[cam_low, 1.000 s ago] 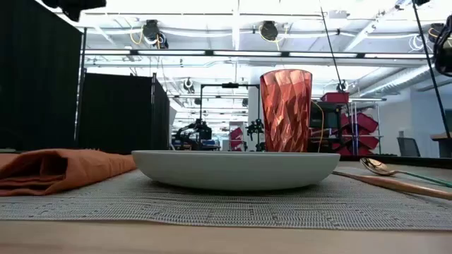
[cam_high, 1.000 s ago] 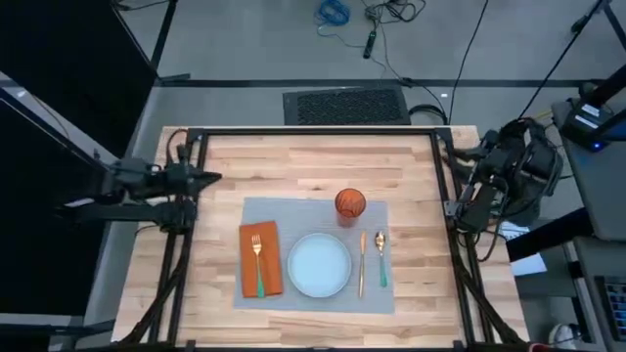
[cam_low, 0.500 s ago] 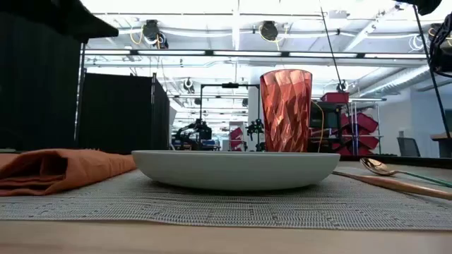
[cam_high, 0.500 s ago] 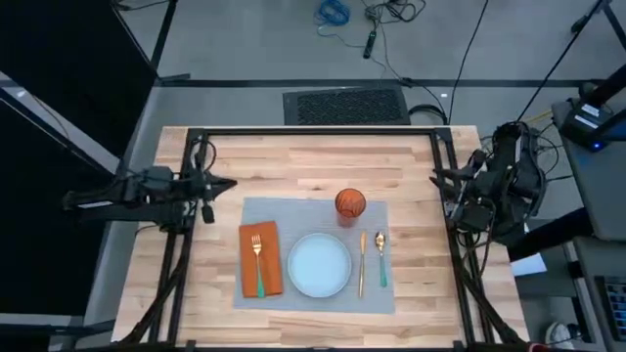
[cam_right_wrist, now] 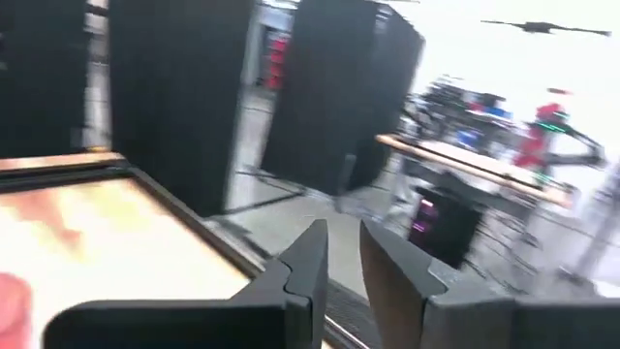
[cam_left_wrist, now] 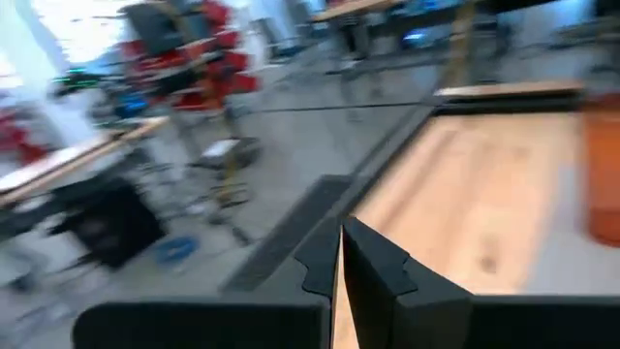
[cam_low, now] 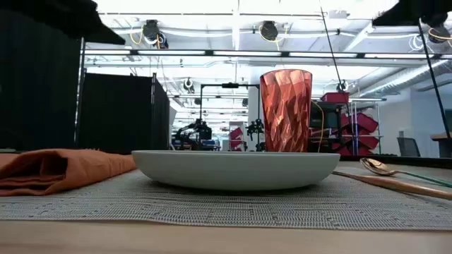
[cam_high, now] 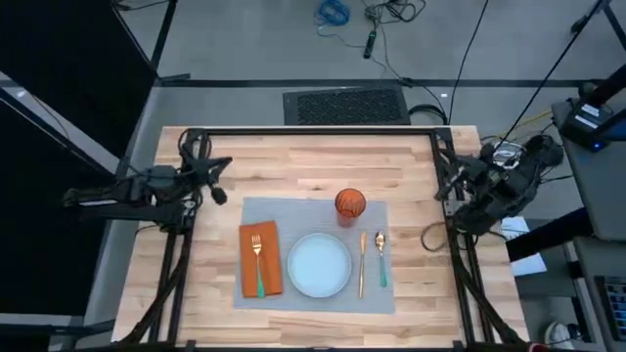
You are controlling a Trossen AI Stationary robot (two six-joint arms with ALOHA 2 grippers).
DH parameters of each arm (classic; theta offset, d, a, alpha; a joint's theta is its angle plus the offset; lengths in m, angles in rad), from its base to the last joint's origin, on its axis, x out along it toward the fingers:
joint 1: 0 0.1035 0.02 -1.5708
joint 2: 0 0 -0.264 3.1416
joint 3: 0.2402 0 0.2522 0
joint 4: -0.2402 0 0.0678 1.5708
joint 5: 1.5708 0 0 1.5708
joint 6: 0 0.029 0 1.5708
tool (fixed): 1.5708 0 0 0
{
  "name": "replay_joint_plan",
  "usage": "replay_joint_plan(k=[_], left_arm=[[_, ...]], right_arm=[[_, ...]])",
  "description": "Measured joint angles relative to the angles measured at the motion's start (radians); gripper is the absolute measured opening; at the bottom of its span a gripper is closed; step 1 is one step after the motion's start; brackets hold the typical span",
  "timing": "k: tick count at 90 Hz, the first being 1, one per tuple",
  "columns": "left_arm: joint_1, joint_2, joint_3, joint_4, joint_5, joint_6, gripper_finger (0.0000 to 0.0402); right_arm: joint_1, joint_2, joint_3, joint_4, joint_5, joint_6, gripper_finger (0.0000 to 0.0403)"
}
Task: Set table place
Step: Return to Home Position
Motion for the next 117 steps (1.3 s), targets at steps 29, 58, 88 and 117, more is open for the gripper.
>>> replay_joint_plan(k=[29, 58, 88, 117], left_arm=[[0.0, 0.13, -0.04, 0.174, -0.226, 0.067, 0.0003], [0.086, 0.217, -0.306, 0.664, -0.08, 0.126, 0.0003], [0.266, 0.223, -0.348, 0.756, 0.577, 0.061, 0.0003], [0.514, 0.381, -0.238, 0.593, 0.938, 0.023, 0.0003]], right_arm=[[-0.279, 0.0, -0.094, 0.11, 0.0, 0.079, 0.0019], [-0.458, 0.019, -0.176, 0.248, 0.0, 0.165, 0.0018], [-0.462, 0.017, -0.421, 0.322, -0.003, 0.376, 0.0018], [-0.349, 0.017, -0.454, 0.318, 0.0, 0.401, 0.0005]])
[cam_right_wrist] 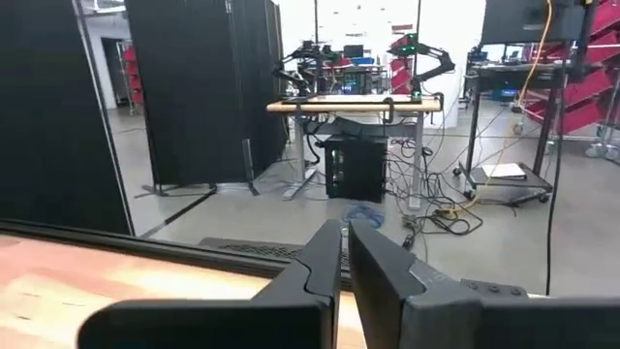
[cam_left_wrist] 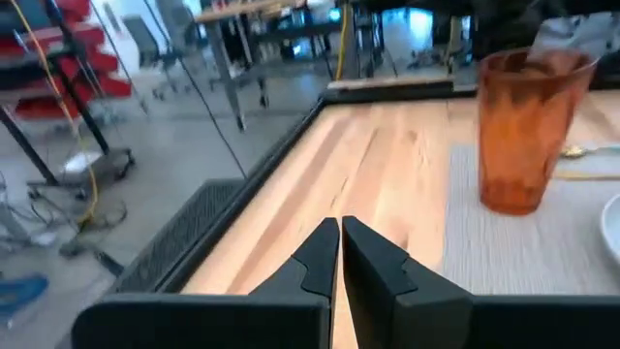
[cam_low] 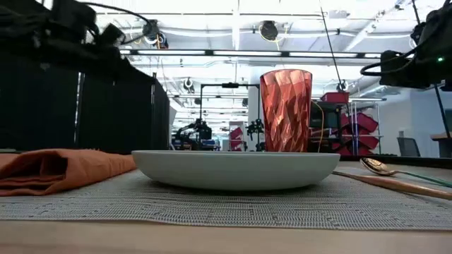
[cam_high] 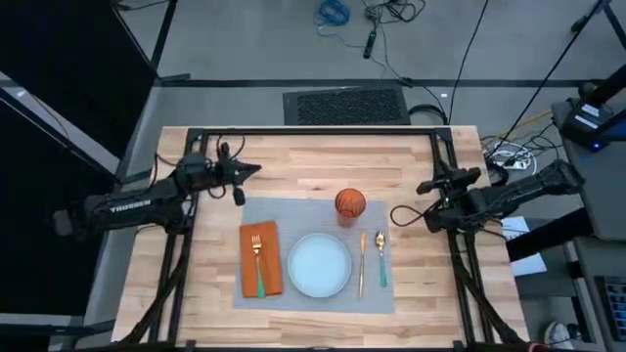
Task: Set table place
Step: Return to Home Position
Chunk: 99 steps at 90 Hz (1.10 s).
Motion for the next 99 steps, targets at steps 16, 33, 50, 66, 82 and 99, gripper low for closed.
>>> replay_joint_plan(k=[16, 33, 50, 66, 82, 99], left_arm=[[0.015, 0.056, 0.057, 0.013, 0.116, 0.007, 0.0003], [0.0, 0.051, 0.083, 0.007, -0.002, 0.037, 0.0003], [-0.029, 0.037, 0.094, -0.03, -0.062, 0.054, 0.0003], [-0.039, 0.038, 0.094, -0.074, -0.065, 0.055, 0.0003], [-0.058, 0.038, 0.094, -0.068, -0.067, 0.061, 0.0003], [-0.08, 0.037, 0.094, -0.043, -0.067, 0.06, 0.0003]], right_arm=[[0.006, 0.0, 0.0, 0.006, 0.0, 0.0, 0.0], [-0.032, -0.005, 0.032, 0.023, -0.002, 0.008, 0.0], [-0.134, -0.001, 0.245, 0.029, -0.009, -0.207, 0.0], [-0.14, 0.005, 0.425, 0.121, -0.094, -0.631, 0.0], [-0.109, -0.014, 0.439, 0.342, -0.263, -0.977, 0.0], [-0.118, -0.065, 0.256, 1.024, -0.78, -1.519, 0.0]])
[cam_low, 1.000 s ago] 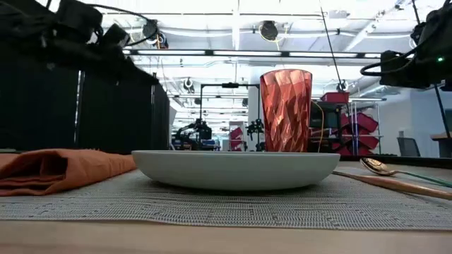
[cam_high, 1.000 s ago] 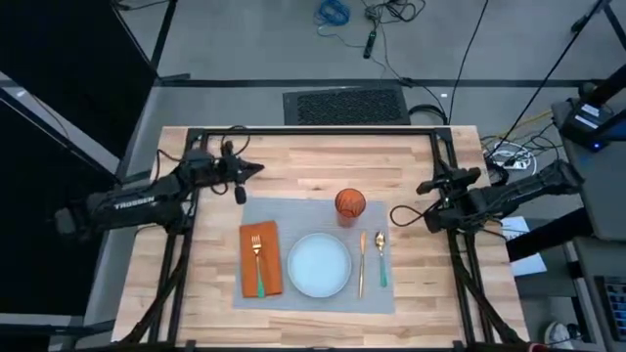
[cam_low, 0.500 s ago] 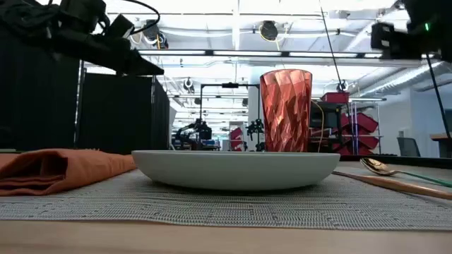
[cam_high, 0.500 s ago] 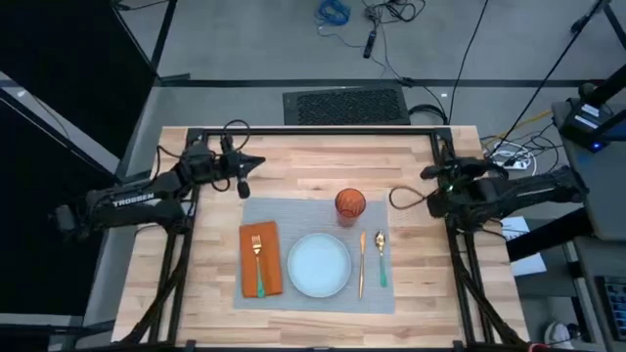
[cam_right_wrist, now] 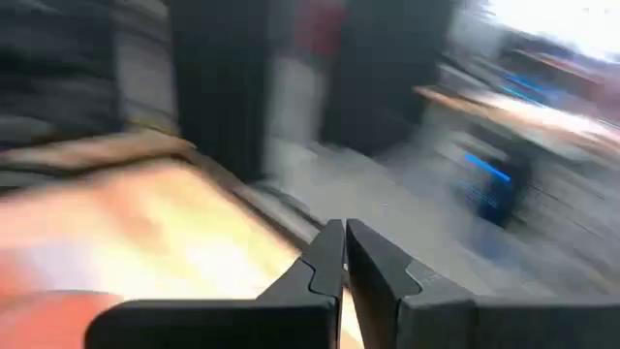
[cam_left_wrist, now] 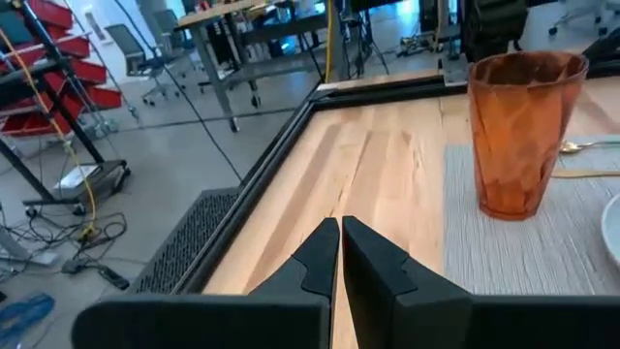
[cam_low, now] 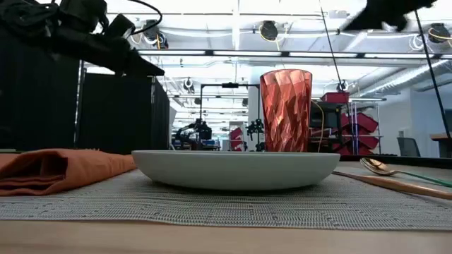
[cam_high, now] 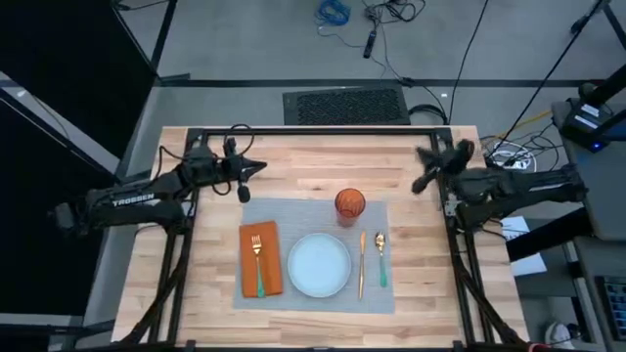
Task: Set table place
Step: Return to Home Position
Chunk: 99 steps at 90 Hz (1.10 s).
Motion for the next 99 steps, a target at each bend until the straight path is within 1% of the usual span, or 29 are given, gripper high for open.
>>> replay_joint_plan(k=[4, 7, 11, 17, 25, 37, 42, 55, 61, 75, 82, 90, 99], left_arm=[[-0.007, 0.0, 0.0, 0.0, 0.0, -0.004, 0.0003], [-0.013, 0.0, 0.0, -0.001, 0.0, -0.005, 0.0003], [-0.023, 0.0, 0.0, -0.003, 0.0, -0.008, 0.0003], [-0.041, 0.0, 0.0, -0.007, 0.0, -0.008, 0.0003], [-0.063, 0.0, 0.0, -0.009, 0.0, -0.009, 0.0003], [-0.077, 0.0, 0.0, -0.008, -0.024, -0.008, 0.0003], [-0.078, 0.0, 0.0, -0.009, -0.033, -0.008, 0.0003], [-0.078, 0.0, 0.0, -0.015, -0.037, -0.012, 0.0003], [-0.079, 0.0, 0.0, -0.014, -0.037, -0.026, 0.0003], [-0.079, 0.0, 0.0, -0.015, -0.037, -0.034, 0.0003], [-0.079, 0.0, 0.0, -0.014, -0.054, -0.034, 0.0003], [-0.08, 0.0, -0.001, -0.014, -0.123, -0.034, 0.0003], [-0.089, 0.0, -0.001, -0.006, -0.248, -0.034, 0.0003]], right_arm=[[-0.02, -0.012, -0.052, 0.168, -0.144, -0.102, 0.0], [-0.038, -0.023, -0.081, 0.247, -0.217, -0.15, 0.0], [-0.07, -0.043, -0.11, 0.316, -0.262, -0.179, 0.0], [-0.122, -0.071, -0.152, 0.348, -0.315, -0.186, 0.0], [-0.199, -0.093, -0.208, 0.342, -0.427, -0.097, 0.0], [-0.312, -0.109, -0.303, 0.357, -0.663, 0.072, 0.0], [-0.351, -0.107, -0.341, 0.376, -0.742, 0.127, 0.0], [-0.426, -0.103, -0.435, 0.498, -0.919, 0.176, 0.0], [-0.449, -0.104, -0.458, 0.547, -0.956, 0.187, 0.0], [-0.46, -0.104, -0.502, 0.535, -0.957, 0.196, 0.0], [-0.46, -0.105, -0.512, 0.542, -0.962, 0.201, 0.0], [-0.46, -0.099, -0.526, 0.527, -0.976, 0.191, 0.0], [-0.461, -0.088, -0.538, 0.506, -0.977, 0.156, 0.0]])
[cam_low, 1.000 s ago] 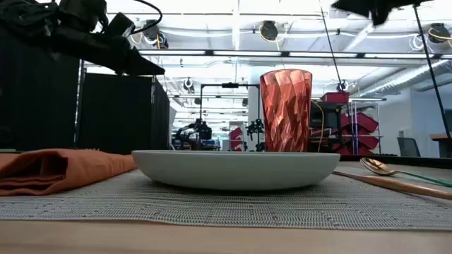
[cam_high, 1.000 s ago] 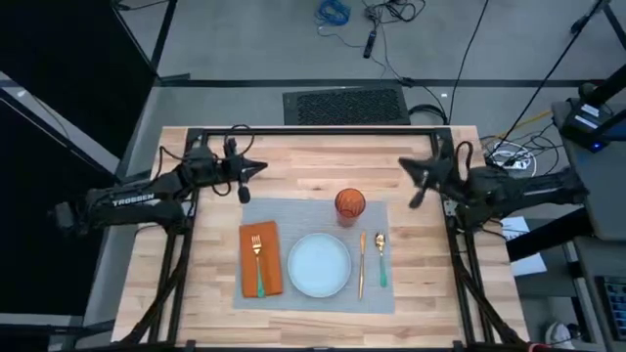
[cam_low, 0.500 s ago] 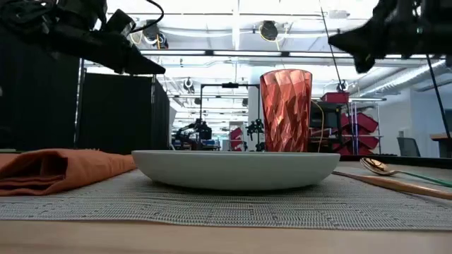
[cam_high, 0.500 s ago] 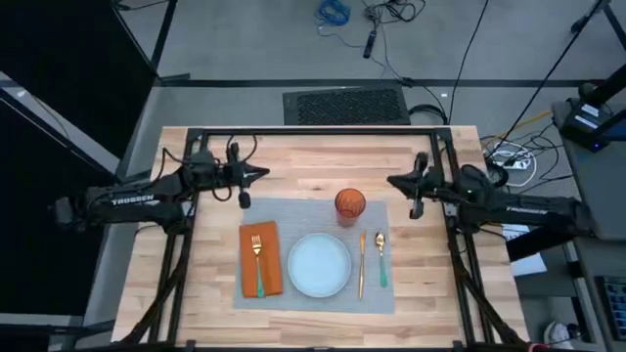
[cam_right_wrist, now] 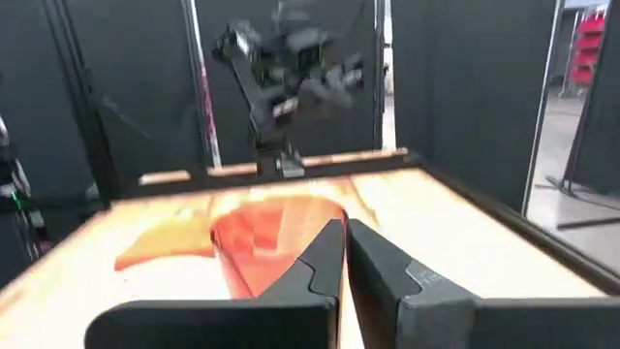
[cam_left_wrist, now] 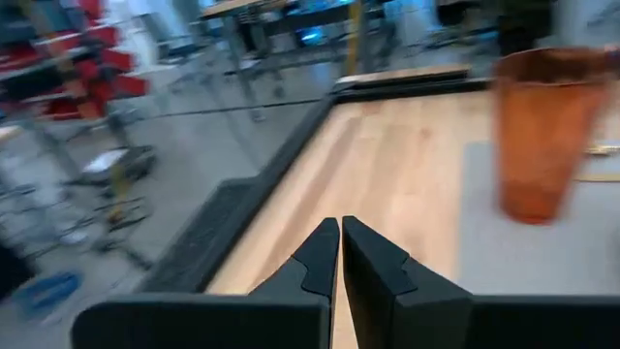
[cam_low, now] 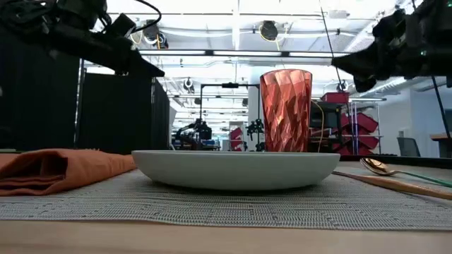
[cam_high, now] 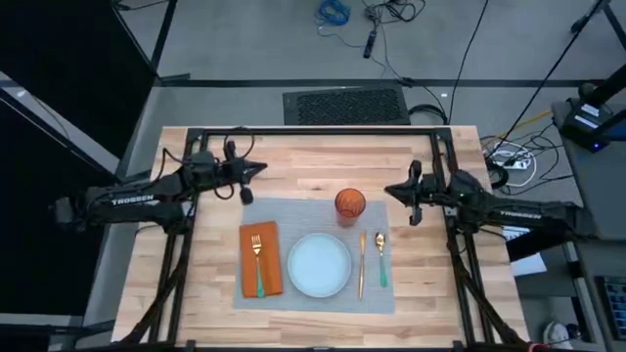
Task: Set table place
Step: Return to Home Position
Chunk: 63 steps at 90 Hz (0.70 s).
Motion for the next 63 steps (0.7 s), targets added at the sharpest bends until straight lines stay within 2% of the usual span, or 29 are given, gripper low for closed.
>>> replay_joint_plan(k=[11, 20, 24, 35, 39, 50, 63], left_arm=[[-0.018, 0.0, 0.0, 0.002, -0.165, 0.003, 0.0003], [-0.034, 0.0, 0.0, -0.013, -0.228, -0.002, 0.0003], [-0.037, 0.0, 0.0, -0.014, -0.198, -0.005, 0.0003], [-0.039, -0.001, 0.0, 0.021, 0.018, 0.015, 0.0003], [-0.039, -0.011, 0.0, 0.033, 0.067, 0.021, 0.0003], [-0.039, -0.088, -0.019, 0.039, 0.042, 0.005, 0.0003], [-0.04, -0.234, -0.117, 0.087, 0.018, -0.045, 0.0003]], right_arm=[[0.0, 0.011, -0.016, 0.007, 0.0, -0.044, 0.0], [0.0, 0.019, -0.017, 0.004, -0.003, -0.05, 0.0], [0.0, 0.019, -0.017, 0.005, -0.004, -0.058, 0.0], [0.0, 0.019, -0.016, 0.013, -0.005, -0.07, 0.0], [0.0, 0.019, -0.016, 0.014, -0.009, -0.071, 0.0], [0.0, 0.019, -0.016, 0.013, -0.026, -0.066, 0.0], [0.0, 0.019, -0.016, 0.011, -0.026, -0.058, 0.0]])
